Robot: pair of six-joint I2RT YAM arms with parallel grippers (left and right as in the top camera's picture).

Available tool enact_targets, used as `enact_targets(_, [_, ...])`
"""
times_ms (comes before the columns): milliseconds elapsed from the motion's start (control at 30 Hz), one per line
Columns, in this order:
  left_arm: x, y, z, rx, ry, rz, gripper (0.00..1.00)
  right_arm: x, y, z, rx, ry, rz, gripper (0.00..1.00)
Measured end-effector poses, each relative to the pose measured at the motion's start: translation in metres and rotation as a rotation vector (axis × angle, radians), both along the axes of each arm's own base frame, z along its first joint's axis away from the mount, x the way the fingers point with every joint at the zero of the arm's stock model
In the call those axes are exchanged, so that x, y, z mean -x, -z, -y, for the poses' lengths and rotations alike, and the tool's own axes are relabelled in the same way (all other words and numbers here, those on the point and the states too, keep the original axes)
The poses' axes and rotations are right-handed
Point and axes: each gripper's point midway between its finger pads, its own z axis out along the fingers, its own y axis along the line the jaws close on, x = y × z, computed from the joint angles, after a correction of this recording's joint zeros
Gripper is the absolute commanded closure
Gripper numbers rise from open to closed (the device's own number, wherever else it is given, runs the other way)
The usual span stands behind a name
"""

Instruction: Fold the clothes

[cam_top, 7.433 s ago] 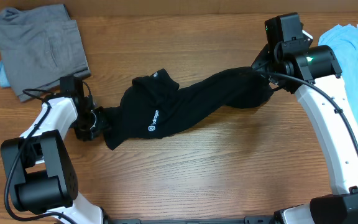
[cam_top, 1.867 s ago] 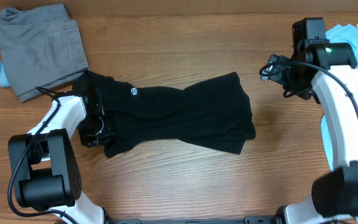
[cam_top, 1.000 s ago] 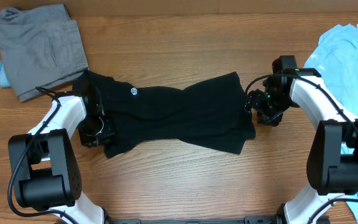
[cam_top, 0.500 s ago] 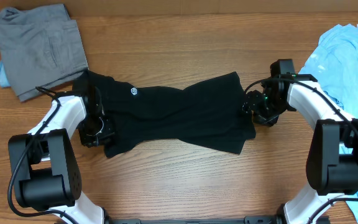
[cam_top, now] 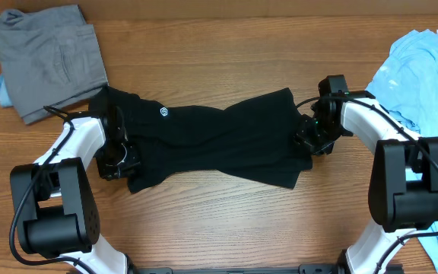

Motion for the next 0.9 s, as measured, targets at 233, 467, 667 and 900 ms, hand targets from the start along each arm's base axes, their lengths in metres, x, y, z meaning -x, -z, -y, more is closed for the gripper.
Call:
enact_targets(233, [0.008, -0.005, 0.001, 0.005, 0.0, -0.042, 0.96, -0.013, -0.018, 0.016, 0.101, 0.026, 0.003, 0.96])
enact_targets(467, [-0.001, -0.045, 0.0, -0.004, 0.0, 0.032, 0.96, -0.027, -0.05, 0.021, 0.131, 0.054, 0.085, 0.96])
enact_targets(667, [-0.002, -0.13, 0.001, -0.031, 0.0, 0.296, 0.96, -0.031, -0.109, 0.024, 0.129, 0.083, 0.245, 0.96])
enact_targets(900, [0.029, -0.245, 0.005, -0.059, -0.025, 0.607, 0.96, -0.002, -0.238, 0.026, 0.098, 0.121, 0.565, 0.96])
